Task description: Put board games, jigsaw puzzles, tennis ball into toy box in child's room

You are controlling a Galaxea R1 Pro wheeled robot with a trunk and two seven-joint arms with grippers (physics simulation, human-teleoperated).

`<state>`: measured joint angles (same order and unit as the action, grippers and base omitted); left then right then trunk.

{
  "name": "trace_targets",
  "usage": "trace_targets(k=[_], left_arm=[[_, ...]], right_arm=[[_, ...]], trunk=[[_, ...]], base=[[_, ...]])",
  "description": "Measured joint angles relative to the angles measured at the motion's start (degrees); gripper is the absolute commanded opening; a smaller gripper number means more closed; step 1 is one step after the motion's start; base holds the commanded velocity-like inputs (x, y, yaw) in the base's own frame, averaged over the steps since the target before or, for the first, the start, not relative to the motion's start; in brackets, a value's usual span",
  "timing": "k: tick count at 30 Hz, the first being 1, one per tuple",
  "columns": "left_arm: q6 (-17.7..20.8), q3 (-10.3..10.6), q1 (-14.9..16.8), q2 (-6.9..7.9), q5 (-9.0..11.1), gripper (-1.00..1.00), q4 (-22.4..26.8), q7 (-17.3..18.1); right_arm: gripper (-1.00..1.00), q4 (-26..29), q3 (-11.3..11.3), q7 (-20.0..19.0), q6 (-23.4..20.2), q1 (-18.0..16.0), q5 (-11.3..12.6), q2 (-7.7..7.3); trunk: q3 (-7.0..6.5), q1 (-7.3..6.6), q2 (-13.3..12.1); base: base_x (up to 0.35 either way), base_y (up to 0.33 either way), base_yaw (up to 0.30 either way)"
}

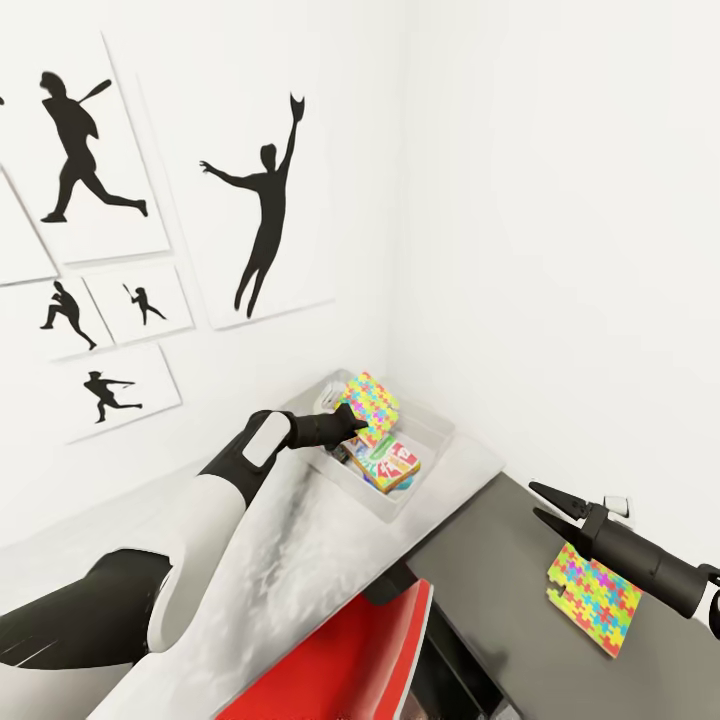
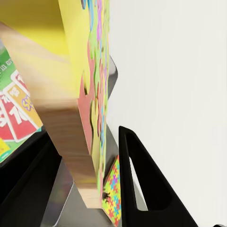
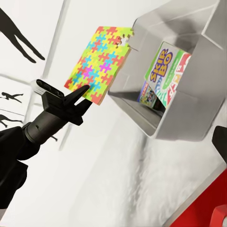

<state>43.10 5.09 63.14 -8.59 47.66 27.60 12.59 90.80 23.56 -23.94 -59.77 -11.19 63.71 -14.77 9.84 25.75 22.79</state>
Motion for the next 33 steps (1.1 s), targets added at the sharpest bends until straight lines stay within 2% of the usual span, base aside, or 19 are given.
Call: trace_targets(k=[9,16,19,22,27,33], left_arm=[[0.0,0.1,0.0,-0.02,0.0,-1.00,0.1,0.1],[0.2,0.2,0.0,0.03,0.0,-1.00,2.5,0.1],[-0.1,0.2,0.1,-0.29,-0.1,-1.00,2.8,-0.2],[-0.2,0.2,0.1,-0.39,-0.1,-1.00,2.6,-0.2],[-0.3,0.1,0.7,0.47,-0.1,-1.00,2.4,-0.2],[-0.4,0.2,1.0,0.65,-0.1,-1.00,2.4,-0.2]], right_arm=[[1.00,0.0,0.0,0.0,0.0,0.0,0.0,0.00],[1.00,0.0,0.0,-0.2,0.0,0.0,-0.2,0.03],[1.00,0.0,0.1,-0.1,0.2,-0.1,-0.4,1.00],[1.00,0.0,0.1,-0.1,0.2,-0.1,-0.4,1.16],[1.00,-0.1,0.1,-0.1,0.2,-0.1,-0.4,1.25],[1.00,-0.2,0.1,-0.1,0.2,-0.1,-0.4,1.25]], trunk=[[0.85,0.00,0.0],[1.39,0.00,0.0],[1.39,0.00,0.0],[1.39,0.00,0.0],[1.39,0.00,0.0],[1.39,0.00,0.0]], base=[[0.000,0.000,0.000],[0.000,0.000,0.000],[0.000,0.000,0.000],[0.000,0.000,0.000],[0.000,0.000,0.000],[0.000,0.000,0.000]])
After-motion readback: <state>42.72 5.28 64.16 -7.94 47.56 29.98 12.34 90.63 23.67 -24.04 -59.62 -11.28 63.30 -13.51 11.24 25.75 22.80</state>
